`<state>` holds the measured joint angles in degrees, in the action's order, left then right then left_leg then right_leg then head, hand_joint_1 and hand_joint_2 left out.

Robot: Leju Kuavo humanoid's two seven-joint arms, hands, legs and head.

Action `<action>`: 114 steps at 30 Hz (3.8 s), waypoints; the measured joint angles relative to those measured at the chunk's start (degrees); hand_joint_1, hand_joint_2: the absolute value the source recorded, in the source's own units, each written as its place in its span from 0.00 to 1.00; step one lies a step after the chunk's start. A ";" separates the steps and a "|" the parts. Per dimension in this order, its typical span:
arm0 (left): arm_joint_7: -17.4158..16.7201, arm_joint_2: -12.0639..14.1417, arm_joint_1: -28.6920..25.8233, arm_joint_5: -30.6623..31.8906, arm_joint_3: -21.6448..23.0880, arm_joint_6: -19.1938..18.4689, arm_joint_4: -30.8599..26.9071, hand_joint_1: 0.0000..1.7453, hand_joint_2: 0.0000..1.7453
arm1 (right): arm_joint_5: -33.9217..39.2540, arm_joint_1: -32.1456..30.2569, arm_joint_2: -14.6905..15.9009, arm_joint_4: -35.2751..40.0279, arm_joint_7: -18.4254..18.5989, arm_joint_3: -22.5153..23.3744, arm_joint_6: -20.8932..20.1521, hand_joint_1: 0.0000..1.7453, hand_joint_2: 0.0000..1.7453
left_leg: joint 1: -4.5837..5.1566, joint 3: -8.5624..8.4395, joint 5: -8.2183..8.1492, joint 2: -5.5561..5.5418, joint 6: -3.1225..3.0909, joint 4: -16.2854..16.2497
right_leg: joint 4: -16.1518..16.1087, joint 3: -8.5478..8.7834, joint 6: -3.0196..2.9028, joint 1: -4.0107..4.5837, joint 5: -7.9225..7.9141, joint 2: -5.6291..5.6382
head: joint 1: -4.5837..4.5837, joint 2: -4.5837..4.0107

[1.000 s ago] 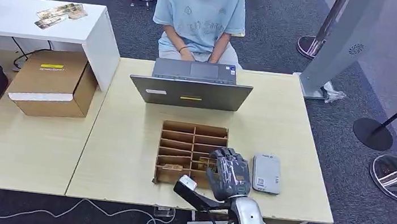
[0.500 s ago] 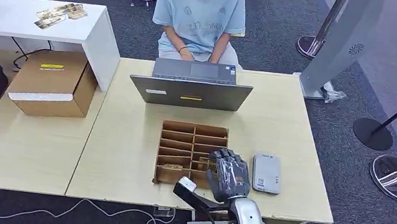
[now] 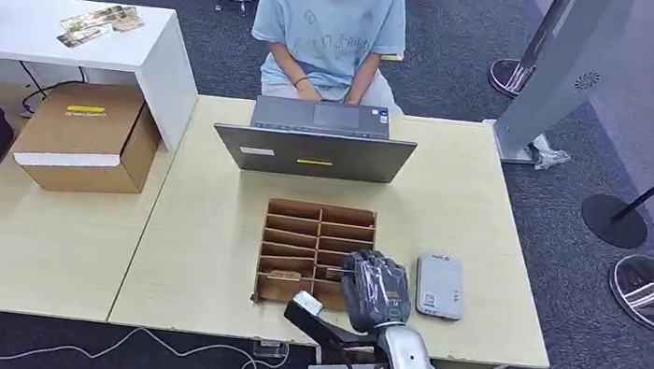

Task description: Pass the card to the sensor for recognition and then transmit it.

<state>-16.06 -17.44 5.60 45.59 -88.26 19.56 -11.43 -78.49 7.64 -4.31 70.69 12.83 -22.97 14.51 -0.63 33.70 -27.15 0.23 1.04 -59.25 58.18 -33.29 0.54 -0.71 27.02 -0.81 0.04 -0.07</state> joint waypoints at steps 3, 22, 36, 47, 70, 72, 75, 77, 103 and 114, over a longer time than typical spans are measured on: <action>0.02 -0.04 0.03 -0.52 -0.04 0.04 0.00 0.00 0.00 | -0.02 0.01 -0.15 0.00 0.00 0.00 -0.02 0.81 1.00 | 0.00 -0.01 0.00 0.01 0.00 0.00 | 0.00 0.00 0.00 0.00 0.00 0.01 | -0.02 0.00; 1.01 -0.33 0.05 -3.89 -0.07 0.37 -0.02 0.00 0.00 | -0.26 -0.06 -0.31 0.04 0.02 0.20 0.11 0.81 1.00 | 0.00 -0.01 0.01 0.00 0.00 0.00 | 0.00 0.00 -0.01 0.00 -0.01 0.00 | -0.02 0.00; 1.16 -0.70 0.08 -6.18 -0.07 1.27 -0.02 0.00 0.00 | -0.83 -0.12 -0.57 0.37 -0.24 0.42 0.44 0.98 1.00 | 0.00 -0.01 0.00 0.00 0.00 0.00 | 0.00 -0.01 -0.01 0.00 -0.01 0.00 | 0.00 0.00; 1.16 -0.85 0.21 -7.12 -0.07 2.29 -0.07 0.00 0.00 | -0.87 -0.73 -0.63 2.73 -1.03 0.87 0.92 1.00 1.00 | 0.00 0.00 0.00 0.00 0.00 0.00 | 0.00 0.00 -0.01 0.00 -0.01 0.00 | -0.02 0.00; 1.77 -1.29 0.69 -8.74 -0.09 3.08 -0.13 0.00 0.00 | -0.92 -2.46 -0.63 7.69 -2.64 1.38 3.04 0.99 1.00 | 0.00 0.00 0.00 0.01 0.00 0.00 | 0.00 -0.01 -0.01 0.00 -0.01 0.01 | 0.00 0.00; 1.79 -1.31 0.70 -8.90 -0.09 3.10 -0.13 0.00 0.00 | -0.90 -2.56 -0.63 8.35 -2.77 1.42 3.39 1.00 1.00 | 0.00 0.00 0.00 0.01 0.00 0.00 | 0.00 -0.01 -0.01 0.00 -0.01 0.01 | 0.00 0.00; 1.86 -1.33 0.70 -9.11 -0.09 3.10 -0.13 0.00 0.00 | -0.81 -2.77 -0.63 9.38 -3.08 1.44 3.85 1.00 1.00 | 0.00 0.00 0.00 0.01 0.00 0.00 | 0.00 -0.01 -0.01 0.00 -0.01 0.01 | 0.00 0.00; 1.86 -1.33 0.71 -9.24 -0.09 3.15 -0.13 0.00 0.00 | -0.53 -2.90 -0.63 10.03 -3.26 1.46 4.19 1.00 1.00 | 0.00 0.00 0.00 0.01 0.00 0.00 | 0.00 -0.01 -0.01 0.00 -0.01 0.01 | 0.00 0.00; 2.97 -1.49 0.96 -11.47 -0.09 3.54 -0.15 0.00 0.00 | 10.77 -0.79 -0.26 15.01 -9.96 1.81 8.81 1.00 1.00 | 0.00 0.01 0.00 0.01 0.00 0.00 | 0.00 -0.01 -0.01 0.00 -0.01 0.01 | -0.02 0.00; 2.86 -1.64 1.31 -11.45 -0.07 5.07 -0.15 0.00 0.00 | 21.31 8.09 -0.07 14.38 -14.51 2.30 8.46 1.00 1.00 | 0.00 0.02 0.03 0.02 -0.02 0.00 | 0.01 0.00 -0.04 0.00 -0.05 0.02 | 0.00 0.00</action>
<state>-13.20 -19.08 6.90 34.14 -88.32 24.63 -11.58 -57.17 15.74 -4.37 85.07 -1.68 -20.68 22.97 -0.63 33.72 -27.12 0.24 1.02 -59.25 58.19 -33.30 0.50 -0.71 26.97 -0.79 0.04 -0.07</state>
